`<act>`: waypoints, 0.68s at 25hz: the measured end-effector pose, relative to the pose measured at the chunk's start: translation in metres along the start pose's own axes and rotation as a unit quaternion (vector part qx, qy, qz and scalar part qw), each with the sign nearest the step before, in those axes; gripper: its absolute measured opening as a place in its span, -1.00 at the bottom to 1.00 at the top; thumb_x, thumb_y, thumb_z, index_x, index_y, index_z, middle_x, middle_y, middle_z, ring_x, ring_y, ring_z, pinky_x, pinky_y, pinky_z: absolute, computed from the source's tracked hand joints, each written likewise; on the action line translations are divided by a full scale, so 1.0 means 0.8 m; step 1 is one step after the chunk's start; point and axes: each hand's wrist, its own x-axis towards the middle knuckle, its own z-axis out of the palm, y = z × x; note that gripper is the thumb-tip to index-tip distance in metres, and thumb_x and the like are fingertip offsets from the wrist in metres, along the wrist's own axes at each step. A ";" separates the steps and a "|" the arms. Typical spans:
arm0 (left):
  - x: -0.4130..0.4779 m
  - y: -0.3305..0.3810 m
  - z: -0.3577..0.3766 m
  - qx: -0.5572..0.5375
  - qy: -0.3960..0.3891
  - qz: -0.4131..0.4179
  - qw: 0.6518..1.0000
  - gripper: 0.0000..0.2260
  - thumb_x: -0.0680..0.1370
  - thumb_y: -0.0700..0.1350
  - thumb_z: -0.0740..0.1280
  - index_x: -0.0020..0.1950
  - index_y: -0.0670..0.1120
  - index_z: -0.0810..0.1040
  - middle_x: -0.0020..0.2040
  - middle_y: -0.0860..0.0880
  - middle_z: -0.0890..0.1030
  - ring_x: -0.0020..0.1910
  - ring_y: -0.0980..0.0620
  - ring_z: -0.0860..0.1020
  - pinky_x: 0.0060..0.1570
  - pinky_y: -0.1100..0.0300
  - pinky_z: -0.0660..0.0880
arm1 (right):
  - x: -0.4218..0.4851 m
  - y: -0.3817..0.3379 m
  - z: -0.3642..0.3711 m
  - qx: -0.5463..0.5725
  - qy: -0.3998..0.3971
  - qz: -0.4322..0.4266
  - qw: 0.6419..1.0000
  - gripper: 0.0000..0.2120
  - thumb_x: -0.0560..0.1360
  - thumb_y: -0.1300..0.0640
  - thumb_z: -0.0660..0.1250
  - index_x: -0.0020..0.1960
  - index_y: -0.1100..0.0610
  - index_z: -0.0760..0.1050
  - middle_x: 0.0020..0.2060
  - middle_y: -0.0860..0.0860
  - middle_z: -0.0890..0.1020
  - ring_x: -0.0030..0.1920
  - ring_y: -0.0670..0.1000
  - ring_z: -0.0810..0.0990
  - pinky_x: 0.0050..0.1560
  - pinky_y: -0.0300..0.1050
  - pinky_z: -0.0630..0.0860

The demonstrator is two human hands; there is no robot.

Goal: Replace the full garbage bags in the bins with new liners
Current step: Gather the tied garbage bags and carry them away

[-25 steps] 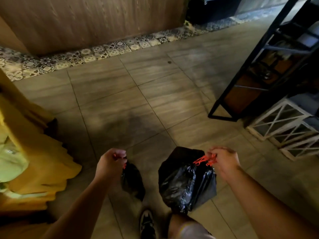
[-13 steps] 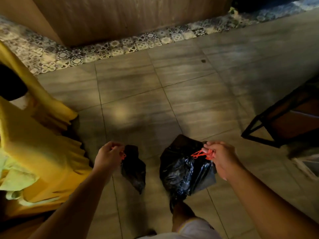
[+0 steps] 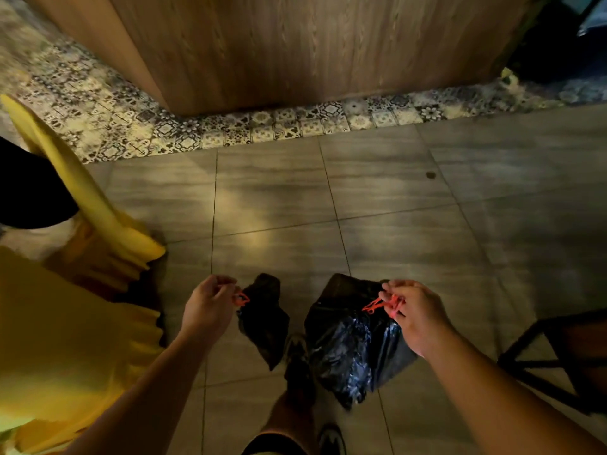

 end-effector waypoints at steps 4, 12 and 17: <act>0.113 0.038 0.032 -0.041 -0.017 -0.008 0.999 -0.84 0.67 -0.16 0.29 0.05 0.05 0.64 -0.04 -0.02 0.72 -0.03 -0.03 0.70 -0.04 0.01 0.63 | 0.087 -0.075 0.062 -0.017 0.000 -0.015 1.000 -0.83 0.56 0.39 0.32 -0.06 0.17 0.60 -0.17 0.11 0.73 -0.14 0.07 0.71 -0.10 -0.04 0.48; 0.320 0.163 0.096 -0.047 -0.048 -0.048 0.997 -0.86 0.63 -0.16 0.33 0.01 0.06 0.65 -0.16 0.02 0.73 -0.10 -0.06 0.72 -0.03 -0.08 0.67 | 0.243 -0.220 0.181 -0.081 0.022 -0.047 0.995 -0.80 0.55 0.45 0.25 -0.06 0.20 0.54 -0.31 0.19 0.58 -0.37 0.05 0.53 -0.42 -0.17 0.31; 0.428 0.247 0.129 -0.053 -0.053 -0.047 0.996 -0.85 0.64 -0.18 0.30 0.02 0.03 0.64 -0.08 -0.08 0.72 -0.06 -0.13 0.71 0.08 -0.17 0.65 | 0.338 -0.314 0.247 -0.071 0.009 -0.061 0.996 -0.82 0.56 0.45 0.27 -0.07 0.20 0.53 -0.25 0.25 0.63 -0.33 0.06 0.58 -0.37 -0.13 0.31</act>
